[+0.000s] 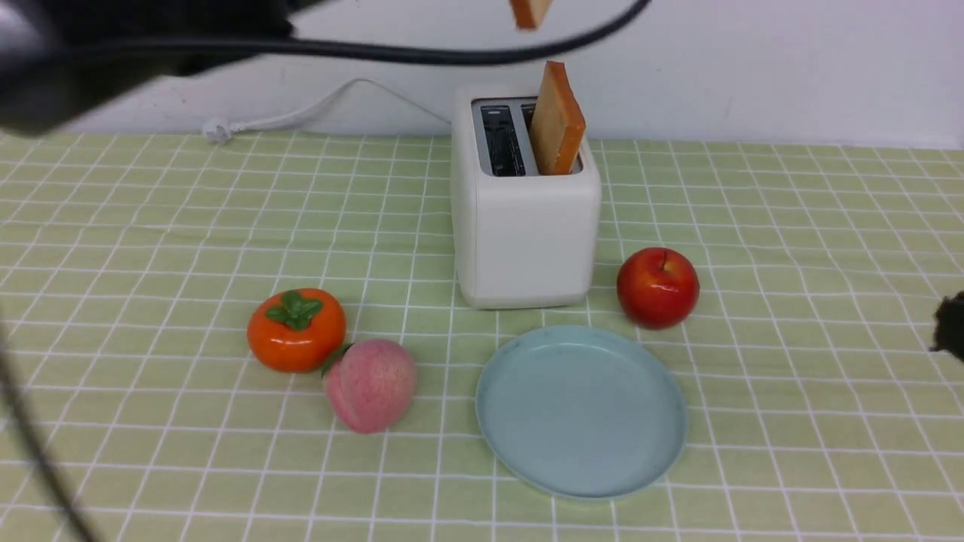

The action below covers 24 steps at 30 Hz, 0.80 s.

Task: Take toasted bread from bread machine on green coffee tablecloth place on plate.
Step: 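Place the slice of bread on the plate with the left gripper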

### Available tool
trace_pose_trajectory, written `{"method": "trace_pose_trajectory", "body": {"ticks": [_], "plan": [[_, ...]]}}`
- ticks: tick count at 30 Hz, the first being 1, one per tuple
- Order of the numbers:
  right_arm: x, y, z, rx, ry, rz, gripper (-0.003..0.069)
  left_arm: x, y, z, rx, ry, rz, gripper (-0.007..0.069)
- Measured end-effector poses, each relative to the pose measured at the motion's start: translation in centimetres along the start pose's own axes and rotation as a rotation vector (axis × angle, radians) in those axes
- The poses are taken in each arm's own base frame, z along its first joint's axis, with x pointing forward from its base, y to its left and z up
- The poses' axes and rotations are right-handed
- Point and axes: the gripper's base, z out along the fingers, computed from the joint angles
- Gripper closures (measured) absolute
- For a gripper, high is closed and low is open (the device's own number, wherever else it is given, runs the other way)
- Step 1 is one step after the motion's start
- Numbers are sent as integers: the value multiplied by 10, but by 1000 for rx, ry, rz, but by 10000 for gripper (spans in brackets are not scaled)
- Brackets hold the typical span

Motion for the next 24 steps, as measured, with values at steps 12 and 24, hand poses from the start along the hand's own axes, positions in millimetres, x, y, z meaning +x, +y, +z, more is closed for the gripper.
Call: {"method": "trace_pose_trajectory", "body": {"ticks": [12, 24], "plan": [[19, -9, -51, 58, 175, 68, 620, 119, -13, -50, 300, 567, -192, 522], [24, -7, -55, 30, 218, 108, 618, 207, 19, -6, 165, 811, -358, 522]]}}
